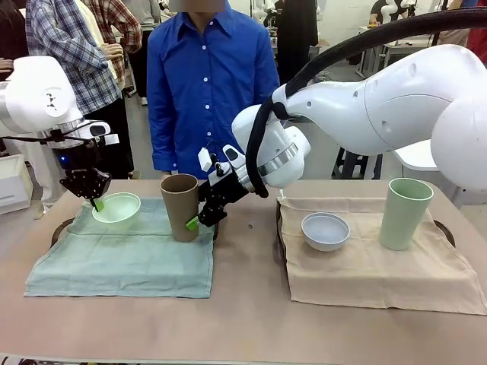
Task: Set up a tray with a mat and arrange the tableware.
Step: Place the Picnic Bowl and Reusable plastic cup back onto the Handle tray in front of the human's position.
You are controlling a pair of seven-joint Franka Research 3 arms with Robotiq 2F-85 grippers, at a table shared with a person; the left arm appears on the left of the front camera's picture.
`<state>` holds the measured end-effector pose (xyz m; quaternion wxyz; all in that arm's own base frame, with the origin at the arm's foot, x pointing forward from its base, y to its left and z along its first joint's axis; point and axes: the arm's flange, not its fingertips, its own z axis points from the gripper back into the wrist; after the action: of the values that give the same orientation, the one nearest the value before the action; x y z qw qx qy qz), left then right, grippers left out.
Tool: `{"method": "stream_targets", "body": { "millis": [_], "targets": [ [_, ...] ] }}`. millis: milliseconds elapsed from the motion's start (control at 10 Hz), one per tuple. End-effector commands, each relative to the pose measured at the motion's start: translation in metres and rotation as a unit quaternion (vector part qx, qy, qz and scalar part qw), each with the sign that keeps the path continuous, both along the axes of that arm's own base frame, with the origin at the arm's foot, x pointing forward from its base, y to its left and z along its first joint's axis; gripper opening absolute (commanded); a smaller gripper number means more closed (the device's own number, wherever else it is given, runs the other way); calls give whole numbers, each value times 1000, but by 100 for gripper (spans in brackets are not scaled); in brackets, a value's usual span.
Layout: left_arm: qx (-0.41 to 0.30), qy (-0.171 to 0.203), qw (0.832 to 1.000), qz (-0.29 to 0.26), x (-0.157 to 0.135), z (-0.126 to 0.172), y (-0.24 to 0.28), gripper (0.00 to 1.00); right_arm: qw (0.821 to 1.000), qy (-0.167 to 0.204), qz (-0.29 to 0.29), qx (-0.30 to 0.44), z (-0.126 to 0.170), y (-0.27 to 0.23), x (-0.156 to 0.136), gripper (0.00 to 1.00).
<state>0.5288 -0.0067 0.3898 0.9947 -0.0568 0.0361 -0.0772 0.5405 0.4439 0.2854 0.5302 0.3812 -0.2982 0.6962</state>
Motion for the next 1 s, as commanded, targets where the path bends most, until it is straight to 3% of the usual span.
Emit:
{"method": "stream_targets", "body": {
  "millis": [0,300,400,500,600,700,800,900],
  "targets": [
    [-2,6,1000,-2,1,-14,2,4,1000,7,-12,-6,4,6,3,79],
    [2,19,1000,-2,5,-27,-1,4,1000,7,-16,-8,5,4,4,79],
    [4,23,1000,-3,3,-26,-1,9,1000,10,-16,-3,5,6,3,84],
    [3,23,1000,-6,3,-27,-1,63,1000,12,-19,0,5,5,3,100],
    [2,23,1000,-7,3,-25,0,69,1000,15,-24,-2,6,5,4,100],
    [3,24,1000,-5,3,-23,1,100,998,28,-47,-19,8,3,3,100],
    [4,24,1000,-4,2,-20,4,89,996,53,-68,-39,12,-1,2,100],
    [5,26,1000,-3,0,-15,7,100,993,68,-81,-56,20,-6,-2,100]
  ]
}}
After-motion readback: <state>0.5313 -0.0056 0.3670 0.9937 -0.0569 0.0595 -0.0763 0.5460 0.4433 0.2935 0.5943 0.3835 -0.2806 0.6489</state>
